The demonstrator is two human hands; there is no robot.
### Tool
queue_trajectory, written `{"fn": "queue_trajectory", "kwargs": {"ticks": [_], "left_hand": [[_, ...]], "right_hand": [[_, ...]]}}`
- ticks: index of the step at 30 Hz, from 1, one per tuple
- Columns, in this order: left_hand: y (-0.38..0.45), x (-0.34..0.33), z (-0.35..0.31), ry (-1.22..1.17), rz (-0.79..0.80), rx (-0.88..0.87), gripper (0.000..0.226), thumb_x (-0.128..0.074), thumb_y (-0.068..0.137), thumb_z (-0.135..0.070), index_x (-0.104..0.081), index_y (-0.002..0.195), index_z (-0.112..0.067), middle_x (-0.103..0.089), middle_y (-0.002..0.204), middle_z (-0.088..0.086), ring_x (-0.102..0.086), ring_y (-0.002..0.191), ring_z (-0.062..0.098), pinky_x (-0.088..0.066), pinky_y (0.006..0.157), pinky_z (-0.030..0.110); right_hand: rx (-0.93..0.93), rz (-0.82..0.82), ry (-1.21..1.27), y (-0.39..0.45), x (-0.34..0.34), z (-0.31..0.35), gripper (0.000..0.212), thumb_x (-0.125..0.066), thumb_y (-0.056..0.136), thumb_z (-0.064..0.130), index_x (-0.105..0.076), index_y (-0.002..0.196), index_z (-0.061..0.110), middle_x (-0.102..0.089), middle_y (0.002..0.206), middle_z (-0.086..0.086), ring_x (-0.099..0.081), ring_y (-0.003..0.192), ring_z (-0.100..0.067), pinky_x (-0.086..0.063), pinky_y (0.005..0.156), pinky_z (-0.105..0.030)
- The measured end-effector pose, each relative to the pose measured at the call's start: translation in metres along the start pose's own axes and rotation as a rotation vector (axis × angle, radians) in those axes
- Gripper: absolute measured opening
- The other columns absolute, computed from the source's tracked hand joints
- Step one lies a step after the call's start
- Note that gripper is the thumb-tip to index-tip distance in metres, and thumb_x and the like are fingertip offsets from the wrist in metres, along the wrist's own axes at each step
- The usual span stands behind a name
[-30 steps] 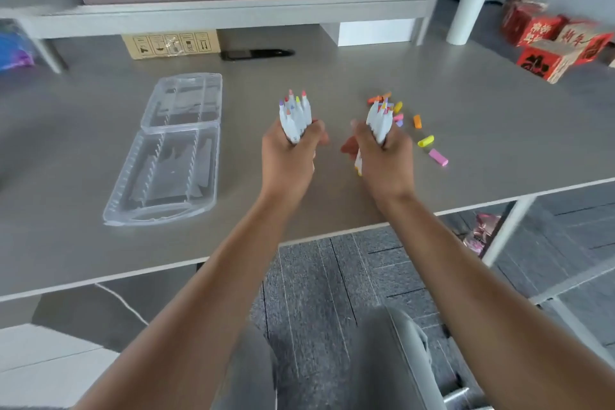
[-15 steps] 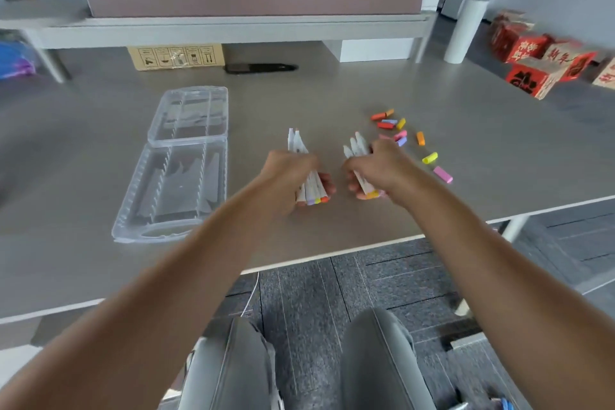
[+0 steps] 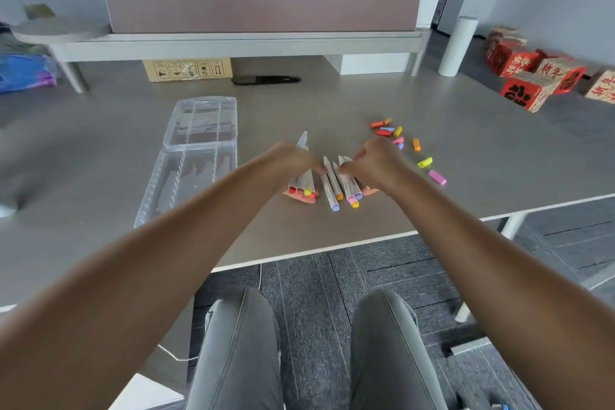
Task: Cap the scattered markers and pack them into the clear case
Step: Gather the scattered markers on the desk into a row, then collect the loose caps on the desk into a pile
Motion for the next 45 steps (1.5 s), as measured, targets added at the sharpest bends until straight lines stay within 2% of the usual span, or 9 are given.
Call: {"fn": "queue_trajectory", "kwargs": {"ticks": [4,8,14,17,19,21,25,38,45], "left_hand": [[-0.008,-0.006,-0.005,0.053,-0.021,-0.051,0.011,-0.068,0.09,0.0,-0.066,0.095,0.008,-0.068,0.08,0.026,-0.068,0.067,0.034,-0.062,0.081,0.052],[-0.012,-0.001,-0.003,0.124,-0.112,-0.082,0.026,-0.072,0.084,0.001,-0.063,0.108,0.007,-0.073,0.087,0.025,-0.073,0.057,0.034,-0.059,0.046,0.04],[-0.022,0.012,-0.002,0.297,-0.283,-0.19,0.024,-0.075,0.085,-0.013,-0.057,0.071,-0.007,-0.072,0.076,0.013,-0.073,0.059,0.025,-0.038,0.029,0.019],[-0.028,0.014,0.0,0.378,-0.301,-0.244,0.026,-0.069,0.089,-0.017,-0.055,0.071,-0.005,-0.066,0.065,0.013,-0.071,0.049,0.028,-0.045,0.035,0.023],[-0.033,0.013,-0.004,0.511,-0.381,-0.343,0.023,-0.068,0.088,-0.026,-0.06,0.081,-0.005,-0.067,0.068,0.009,-0.073,0.062,0.03,-0.057,0.053,0.031],[-0.038,0.01,-0.009,0.599,-0.465,-0.437,0.03,-0.068,0.088,-0.034,-0.068,0.102,-0.008,-0.071,0.091,0.007,-0.071,0.084,0.032,-0.055,0.073,0.034],[-0.042,-0.007,-0.013,0.666,-0.455,-0.601,0.038,-0.064,0.094,-0.039,-0.065,0.129,-0.025,-0.065,0.127,0.006,-0.065,0.109,0.032,-0.049,0.084,0.036],[-0.039,-0.011,-0.028,0.726,-0.46,-0.687,0.024,-0.056,0.095,-0.031,-0.071,0.111,-0.022,-0.071,0.104,0.005,-0.067,0.09,0.031,-0.041,0.068,0.031],[-0.018,-0.07,-0.07,0.661,-0.359,-0.742,0.015,-0.061,0.086,-0.029,-0.07,0.094,-0.02,-0.067,0.095,0.002,-0.062,0.092,0.028,-0.042,0.066,0.031]], "right_hand": [[0.064,-0.107,-0.007,-0.009,-0.001,-0.005,0.039,-0.076,0.082,0.029,-0.055,0.06,0.005,-0.054,0.057,-0.011,-0.055,0.064,-0.034,-0.039,0.054,-0.034],[0.07,-0.163,0.044,-0.021,0.0,-0.016,0.026,-0.072,0.086,0.036,-0.073,0.096,0.013,-0.074,0.092,-0.005,-0.068,0.089,-0.026,-0.058,0.08,-0.039],[0.08,-0.232,0.088,-0.03,-0.001,-0.017,0.014,-0.07,0.089,0.042,-0.071,0.086,0.029,-0.074,0.086,0.008,-0.069,0.086,-0.019,-0.048,0.068,-0.029],[0.091,-0.236,0.102,-0.032,-0.002,-0.014,0.016,-0.069,0.09,0.043,-0.074,0.089,0.027,-0.073,0.084,0.009,-0.069,0.085,-0.018,-0.047,0.067,-0.028],[0.109,-0.231,0.107,-0.033,-0.003,-0.012,0.021,-0.068,0.091,0.045,-0.076,0.093,0.025,-0.073,0.083,0.009,-0.069,0.084,-0.017,-0.048,0.067,-0.028],[0.113,-0.222,0.104,-0.033,-0.005,-0.012,0.023,-0.067,0.092,0.044,-0.077,0.094,0.024,-0.073,0.083,0.008,-0.069,0.084,-0.018,-0.049,0.067,-0.029],[0.094,-0.238,0.063,-0.03,-0.005,-0.015,0.019,-0.066,0.091,0.037,-0.077,0.096,0.023,-0.075,0.088,0.004,-0.07,0.087,-0.022,-0.053,0.07,-0.031],[-0.057,-0.342,0.206,-0.041,0.031,-0.048,0.018,-0.058,0.094,0.023,-0.067,0.081,0.013,-0.061,0.065,0.0,-0.057,0.067,-0.023,-0.039,0.059,-0.028],[-0.148,-0.436,-0.023,-0.046,0.077,-0.104,0.024,-0.065,0.091,0.03,-0.07,0.113,0.021,-0.066,0.117,-0.007,-0.059,0.113,-0.032,-0.047,0.087,-0.036]]}}
Point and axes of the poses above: each hand's wrist, its own y-axis towards the middle knuckle, its own x-axis out of the back of the hand, z = x × y, the point moved 9 cm from there along y, towards the middle knuckle
